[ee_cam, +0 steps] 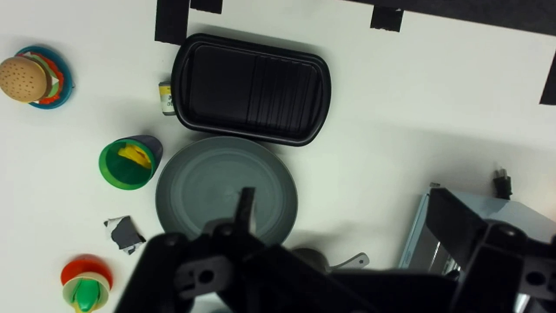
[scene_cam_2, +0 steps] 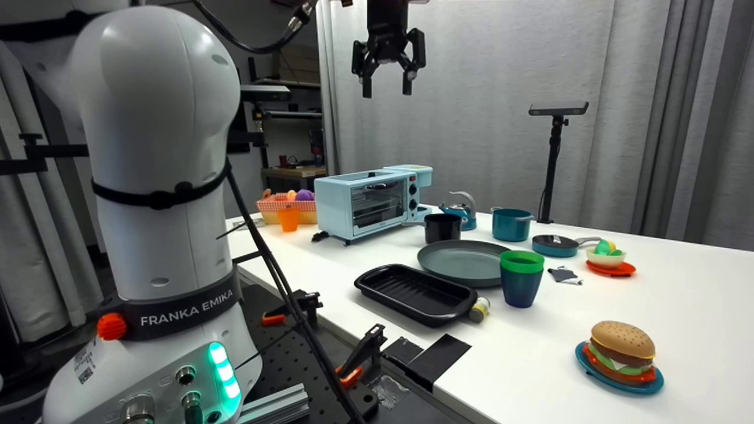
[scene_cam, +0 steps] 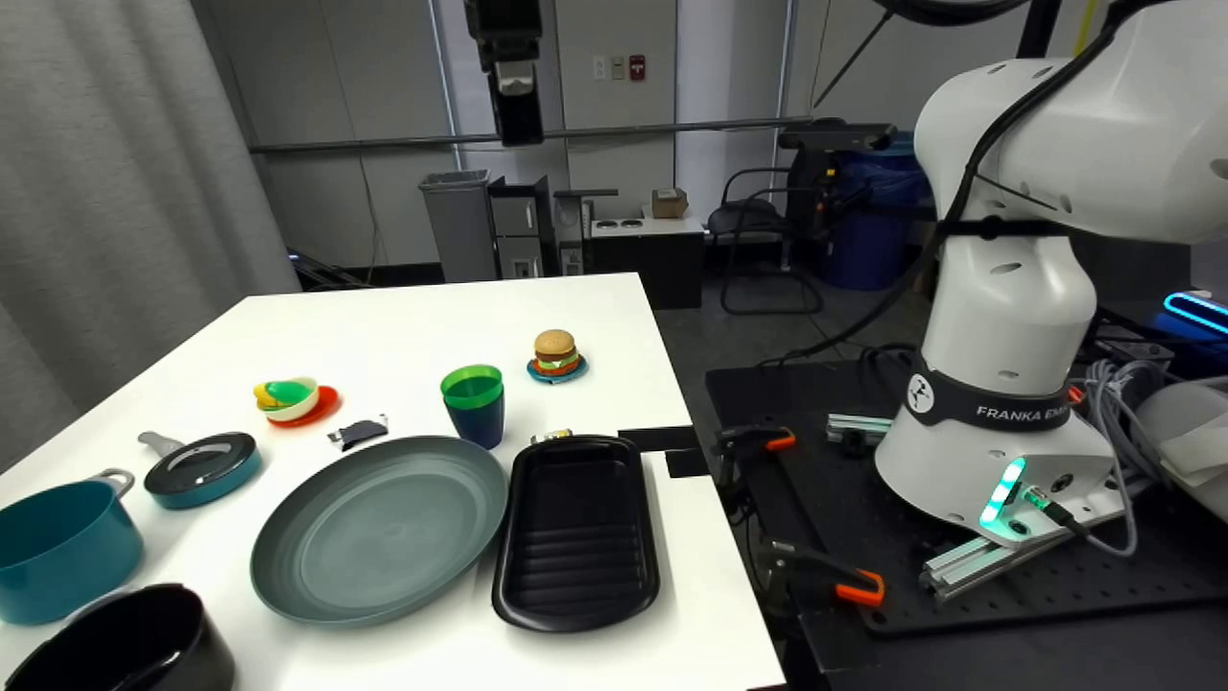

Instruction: Pour the chips from the blue cup onto the gray plate

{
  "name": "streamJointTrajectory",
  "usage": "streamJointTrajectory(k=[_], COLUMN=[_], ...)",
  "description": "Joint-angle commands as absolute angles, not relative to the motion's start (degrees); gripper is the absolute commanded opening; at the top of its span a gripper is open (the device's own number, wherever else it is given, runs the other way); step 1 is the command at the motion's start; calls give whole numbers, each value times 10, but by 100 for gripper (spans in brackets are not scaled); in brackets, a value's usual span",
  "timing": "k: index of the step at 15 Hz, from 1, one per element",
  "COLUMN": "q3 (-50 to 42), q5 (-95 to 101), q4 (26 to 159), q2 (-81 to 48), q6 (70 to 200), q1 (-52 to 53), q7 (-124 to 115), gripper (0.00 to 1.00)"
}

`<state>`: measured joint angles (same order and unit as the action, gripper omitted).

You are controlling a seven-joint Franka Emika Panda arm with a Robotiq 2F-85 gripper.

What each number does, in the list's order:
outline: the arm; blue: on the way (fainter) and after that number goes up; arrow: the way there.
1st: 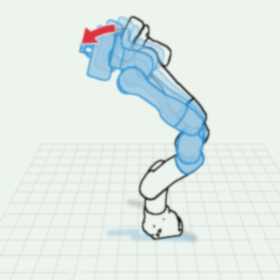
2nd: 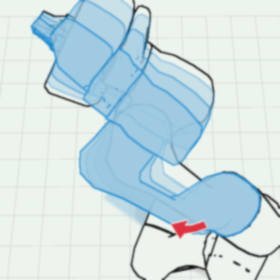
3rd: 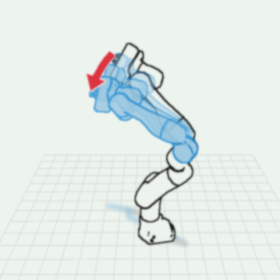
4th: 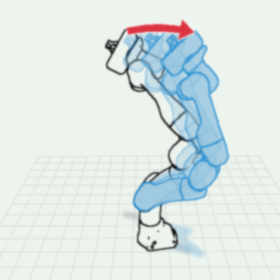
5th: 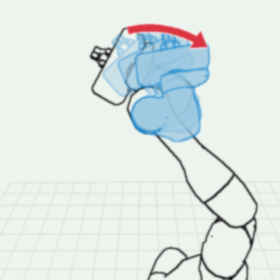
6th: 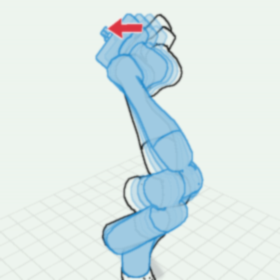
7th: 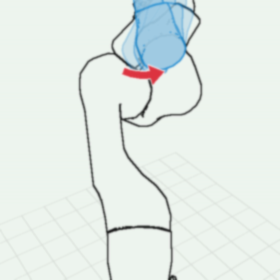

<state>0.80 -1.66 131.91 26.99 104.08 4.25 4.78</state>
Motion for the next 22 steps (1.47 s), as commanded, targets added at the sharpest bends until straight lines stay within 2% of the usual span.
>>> streamJointTrajectory(k=[1,10,22], q3=[-17,-63,-63], q5=[-17,-48,-165], q4=[1294,1255,1252], q2=[233,151,99], q6=[1065,1123,1242], q1=[17,-24,-43], q7=[55,35,-112], gripper=[100,100,100])
